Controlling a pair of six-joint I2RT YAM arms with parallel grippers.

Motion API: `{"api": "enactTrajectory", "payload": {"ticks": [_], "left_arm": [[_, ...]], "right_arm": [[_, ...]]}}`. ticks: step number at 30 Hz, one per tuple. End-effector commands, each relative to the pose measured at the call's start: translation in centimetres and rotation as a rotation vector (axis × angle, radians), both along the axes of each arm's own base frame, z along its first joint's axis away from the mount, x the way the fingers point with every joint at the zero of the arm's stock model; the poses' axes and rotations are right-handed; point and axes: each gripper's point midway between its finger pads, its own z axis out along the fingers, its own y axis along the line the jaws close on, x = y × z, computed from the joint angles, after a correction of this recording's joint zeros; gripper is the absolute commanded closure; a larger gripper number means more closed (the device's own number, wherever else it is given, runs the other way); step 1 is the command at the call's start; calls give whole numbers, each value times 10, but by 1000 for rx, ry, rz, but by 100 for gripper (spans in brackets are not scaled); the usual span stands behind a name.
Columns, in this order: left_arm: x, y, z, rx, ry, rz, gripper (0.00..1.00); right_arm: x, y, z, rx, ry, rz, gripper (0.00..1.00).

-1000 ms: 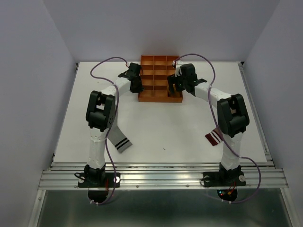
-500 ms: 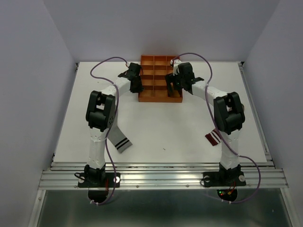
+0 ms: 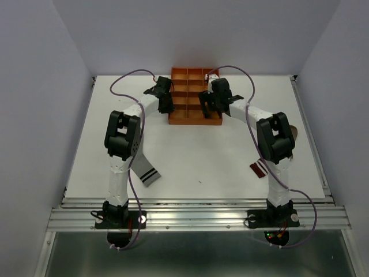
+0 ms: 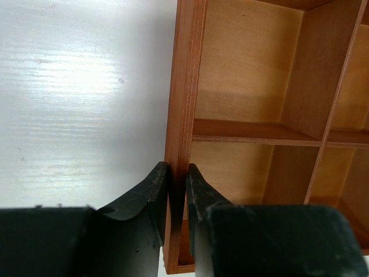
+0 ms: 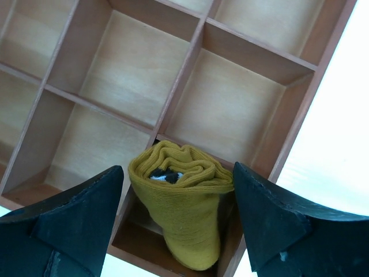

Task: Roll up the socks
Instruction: Place the sock in the storage box.

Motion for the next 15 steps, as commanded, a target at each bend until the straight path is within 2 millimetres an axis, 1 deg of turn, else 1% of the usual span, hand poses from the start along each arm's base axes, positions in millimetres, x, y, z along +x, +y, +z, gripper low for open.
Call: {"api": "enactTrajectory", "payload": {"ticks": [1,2,3,6,11,15], "left_arm": [[11,25,-14,19,16,89,100],[11,25,-14,19,16,89,100],[11,25,-14,18,16,89,100],[11,25,-13,15,15,91,100],[9,24,-15,15,20,89,100],[7,26,-17,18,25,93,100]], "right_arm": [[6,4,10,-26,-39,-75,20],[9,-2,12,-44,-51,-114,20],[8,0,11,-52,-53,-118,20],[11,-5,14,-50,-63,-164,20],[12,-2,15,-49,-65,-185,20],[16,-10,13,-107,-92,-227,20]]}}
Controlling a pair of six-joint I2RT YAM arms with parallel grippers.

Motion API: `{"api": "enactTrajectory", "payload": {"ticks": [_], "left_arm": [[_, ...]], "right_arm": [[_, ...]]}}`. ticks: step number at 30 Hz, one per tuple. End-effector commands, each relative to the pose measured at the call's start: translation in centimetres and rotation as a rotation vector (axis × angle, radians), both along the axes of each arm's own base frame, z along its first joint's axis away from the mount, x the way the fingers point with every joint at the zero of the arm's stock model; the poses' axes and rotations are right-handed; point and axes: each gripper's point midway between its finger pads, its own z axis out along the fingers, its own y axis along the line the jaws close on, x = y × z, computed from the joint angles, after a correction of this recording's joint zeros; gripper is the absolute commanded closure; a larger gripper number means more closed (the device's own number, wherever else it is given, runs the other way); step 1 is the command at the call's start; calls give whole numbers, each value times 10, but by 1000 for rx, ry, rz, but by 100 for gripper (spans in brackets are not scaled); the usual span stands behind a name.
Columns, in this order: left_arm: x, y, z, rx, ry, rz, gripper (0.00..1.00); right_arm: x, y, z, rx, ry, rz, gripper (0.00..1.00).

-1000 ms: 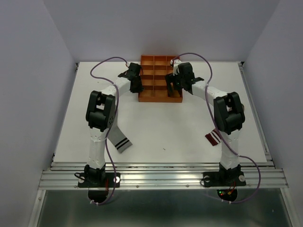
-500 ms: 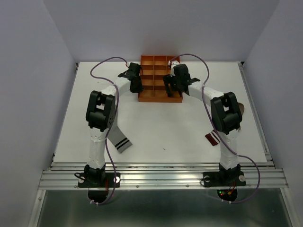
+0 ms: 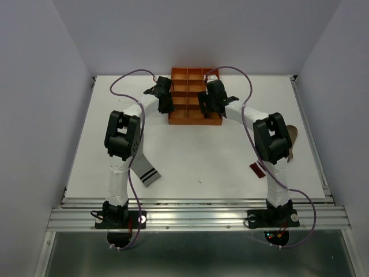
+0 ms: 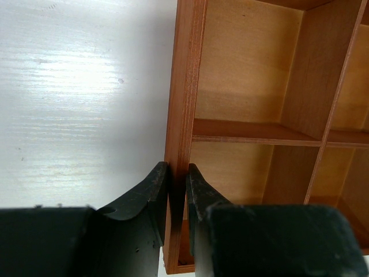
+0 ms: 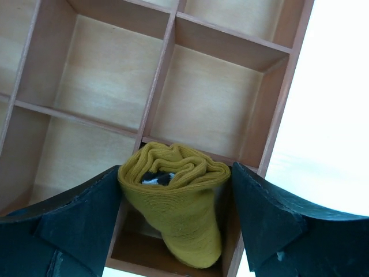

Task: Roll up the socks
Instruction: Place the sock in the storage box.

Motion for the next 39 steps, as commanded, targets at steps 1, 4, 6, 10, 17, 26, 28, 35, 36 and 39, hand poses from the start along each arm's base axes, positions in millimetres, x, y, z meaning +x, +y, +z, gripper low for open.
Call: {"api": "enactTrajectory", "payload": {"ticks": [1,4,6,10,17,26,28,35,36,39], "left_arm": [[7,26,-16,18,25,94,100],[6,27,-17,19,27,96,100],[6,26,-17,20,26,96,100],[8,26,-16,18,24,96,100],[8,26,-15,18,24,96,100],[7,29,-20,30,32,104,100],[7,29,-20,30,34,107,100],[6,30,-25,33,44,118,100],[5,30,-25,34,45,120,100],[5,32,-26,37,49,125,100]], "right_arm": [[14,-2,15,-39,-63,-77,20],[12,-5,16,-49,-70,-117,20],[9,-1,18,-31,-65,-99,21],[3,11,13,23,-26,-57,30],[2,18,3,50,14,-52,43],[3,9,6,52,7,-87,59],[2,7,7,54,5,-96,62],[5,-5,16,54,-11,-118,69],[7,-12,16,51,-13,-131,69],[2,-14,17,46,-16,-114,70]]}}
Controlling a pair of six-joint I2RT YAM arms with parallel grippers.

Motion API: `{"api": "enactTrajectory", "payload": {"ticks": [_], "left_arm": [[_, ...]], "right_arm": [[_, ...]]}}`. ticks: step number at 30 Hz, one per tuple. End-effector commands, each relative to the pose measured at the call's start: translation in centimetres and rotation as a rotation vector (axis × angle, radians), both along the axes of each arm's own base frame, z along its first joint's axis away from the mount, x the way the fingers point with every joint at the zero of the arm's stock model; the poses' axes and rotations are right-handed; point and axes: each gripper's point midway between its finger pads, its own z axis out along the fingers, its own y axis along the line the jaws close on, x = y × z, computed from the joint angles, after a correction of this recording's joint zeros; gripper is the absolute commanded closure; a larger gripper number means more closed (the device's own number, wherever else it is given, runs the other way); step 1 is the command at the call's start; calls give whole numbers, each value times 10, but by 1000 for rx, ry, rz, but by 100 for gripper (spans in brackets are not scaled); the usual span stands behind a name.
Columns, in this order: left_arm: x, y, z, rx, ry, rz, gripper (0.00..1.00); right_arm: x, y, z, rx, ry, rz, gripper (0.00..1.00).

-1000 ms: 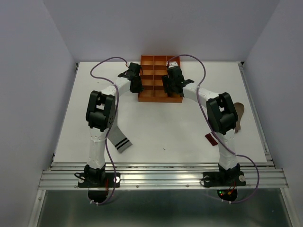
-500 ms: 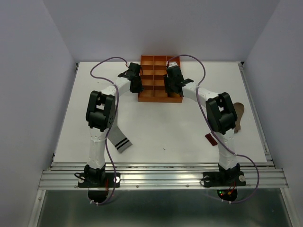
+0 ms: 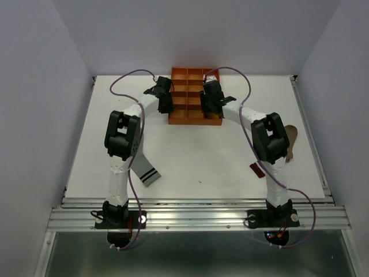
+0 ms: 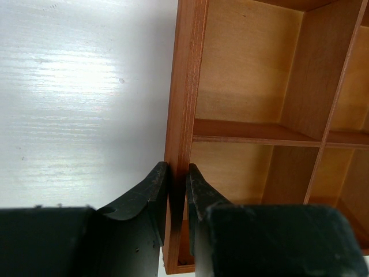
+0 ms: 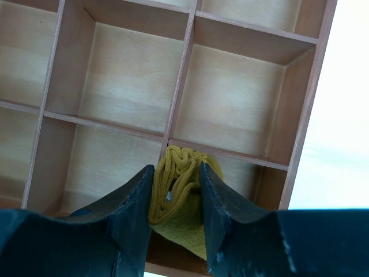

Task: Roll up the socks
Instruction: Place the sock in the storage box.

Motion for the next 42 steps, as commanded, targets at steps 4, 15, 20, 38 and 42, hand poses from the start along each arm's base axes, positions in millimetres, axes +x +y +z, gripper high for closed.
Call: {"api": "enactTrajectory", "payload": {"ticks": [4,15,20,38,42], "left_arm": [[5,32,-29,42,55,128,100],[4,35,-32,48,63,144,100],[5,33,-32,41,64,138,100],[7,29,-30,32,61,120,100],[7,27,-29,23,61,116,100]], "right_arm": [[2,-28,26,0,-46,-34,73],[2,-34,32,60,-41,-30,74],[3,-40,35,69,-47,-45,74],[-16,-16,-11,50,64,140,91],[-25,-6,-32,7,115,189,99]]}}
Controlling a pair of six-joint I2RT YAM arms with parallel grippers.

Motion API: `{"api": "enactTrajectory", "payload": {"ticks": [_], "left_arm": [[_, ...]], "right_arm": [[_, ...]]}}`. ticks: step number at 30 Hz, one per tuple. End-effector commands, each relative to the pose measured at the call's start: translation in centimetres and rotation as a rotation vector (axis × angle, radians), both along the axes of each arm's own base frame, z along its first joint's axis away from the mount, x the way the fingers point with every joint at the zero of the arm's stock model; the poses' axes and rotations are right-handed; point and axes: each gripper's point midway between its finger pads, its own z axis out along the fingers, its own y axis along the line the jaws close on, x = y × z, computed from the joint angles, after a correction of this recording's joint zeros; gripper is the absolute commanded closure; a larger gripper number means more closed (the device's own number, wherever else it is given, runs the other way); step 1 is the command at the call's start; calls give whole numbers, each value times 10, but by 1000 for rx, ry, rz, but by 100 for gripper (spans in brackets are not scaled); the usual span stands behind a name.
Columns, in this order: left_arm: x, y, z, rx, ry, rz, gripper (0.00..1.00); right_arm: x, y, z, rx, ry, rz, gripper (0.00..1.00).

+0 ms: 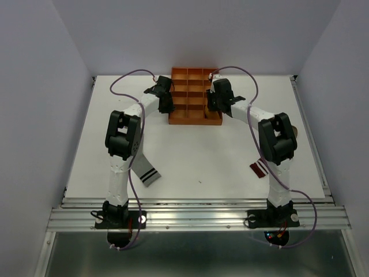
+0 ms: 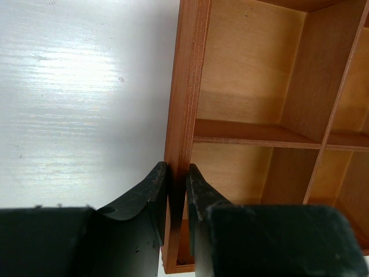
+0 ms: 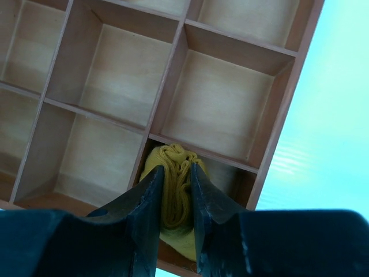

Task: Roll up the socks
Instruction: Place the sock in the storage box.

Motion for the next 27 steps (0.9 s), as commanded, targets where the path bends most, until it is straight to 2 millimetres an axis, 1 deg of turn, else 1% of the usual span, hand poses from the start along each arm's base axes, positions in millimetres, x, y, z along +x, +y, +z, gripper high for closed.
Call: {"api": "enactTrajectory", "payload": {"ticks": [1,2,3,9,10,11,12,13,14,16,17,19,21,22,25,26,27], "left_arm": [[7,28,-27,27,44,105,100],[8,28,-26,25,42,106,100],[8,28,-26,25,42,106,100],[9,25,-25,12,40,98,100],[9,26,-25,11,40,99,100],[9,25,-25,7,38,95,100],[9,24,-25,8,40,91,100],[9,24,-24,5,38,90,100],[9,24,-24,5,38,90,100],[9,24,-24,7,36,88,100],[10,23,-24,4,33,87,100],[10,22,-23,0,32,81,100],[10,22,-23,1,34,79,100],[11,22,-21,-1,29,79,100],[12,22,-19,1,24,79,100],[11,22,-20,1,25,79,100],[12,22,-19,0,24,78,100]], "right_arm": [[-21,11,-42,-111,104,77,99],[-23,6,-48,-138,124,61,99],[-25,5,-58,-171,145,60,99],[-38,3,-86,-176,234,42,99],[-38,-5,-100,-217,254,10,99],[-34,-9,-100,-238,262,-13,99],[-33,-13,-104,-260,269,-38,99],[-34,-19,-110,-287,289,-61,99],[-36,-20,-122,-298,313,-66,99],[-33,-17,-125,-280,315,-77,99],[-34,-18,-132,-285,328,-84,99],[-36,-21,-137,-301,347,-98,99],[-47,-33,-146,-348,386,-132,99],[-56,-39,-153,-365,413,-141,99],[-76,-43,-168,-367,473,-133,99],[-90,-45,-176,-370,518,-122,99],[-95,-47,-180,-377,540,-127,99]]}}
